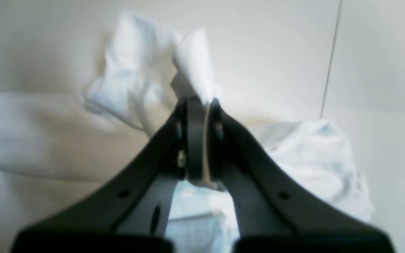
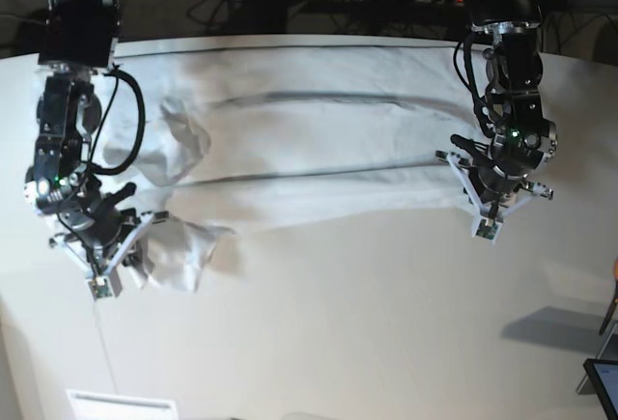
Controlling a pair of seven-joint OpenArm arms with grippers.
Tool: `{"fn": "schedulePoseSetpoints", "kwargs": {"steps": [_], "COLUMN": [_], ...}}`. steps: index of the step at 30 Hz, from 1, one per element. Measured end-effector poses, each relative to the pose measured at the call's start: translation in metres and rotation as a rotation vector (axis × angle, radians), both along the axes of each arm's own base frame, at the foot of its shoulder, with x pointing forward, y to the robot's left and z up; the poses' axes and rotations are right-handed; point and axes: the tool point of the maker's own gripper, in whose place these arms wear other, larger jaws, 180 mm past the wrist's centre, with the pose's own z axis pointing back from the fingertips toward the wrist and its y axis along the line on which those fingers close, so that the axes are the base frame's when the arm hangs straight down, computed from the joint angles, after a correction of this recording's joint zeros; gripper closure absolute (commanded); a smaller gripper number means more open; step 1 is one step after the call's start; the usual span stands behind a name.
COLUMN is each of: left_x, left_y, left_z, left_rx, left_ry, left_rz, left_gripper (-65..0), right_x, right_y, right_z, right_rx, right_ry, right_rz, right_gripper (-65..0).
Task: Fold the T-shirt properly
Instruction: 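Pull the grasped sleeve with the right gripper toward the right arm base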
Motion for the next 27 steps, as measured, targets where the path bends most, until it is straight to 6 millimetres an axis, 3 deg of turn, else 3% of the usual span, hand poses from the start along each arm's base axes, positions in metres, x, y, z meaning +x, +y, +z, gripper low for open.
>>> {"fn": "schedulePoseSetpoints", "kwargs": {"steps": [4,15,20,24,27], "left_x": [0.0,0.0,0.002,0.0,-0.009], "left_y": [0.0,0.0,-0.004,-0.004,-0.005], "left_z": [0.0,0.004,0.021,0.018,0.011], "left_rx": [-0.001,0.006,0.02,0.021,0.022], "left_ry": [0.0,-0.011,-0.06,-0.051,-0.026], "left_rz": [-0.001,-0.006,-0.022,-0.022,-0.023], "left_gripper": [0.0,0.0,0.0,0.0,0.0], "right_x": [-0.025,-0.09,-0.103,-0.119,-0.126], "right_y": [-0.005,-0.007,-0.005,0.011,0.009], "right_z": [0.006,-0.027,-0.029,-0.037,-0.036], "right_rx": [-0.018,0.005,0.011,0.117,0.186], "right_ry": [-0.002,0.12,0.127,0.152,0.126], "right_rz": [-0.017,-0.07,-0.064,-0.038,-0.063], "right_gripper": [-0.1,-0.1,-0.1,-0.1,-0.1]}}
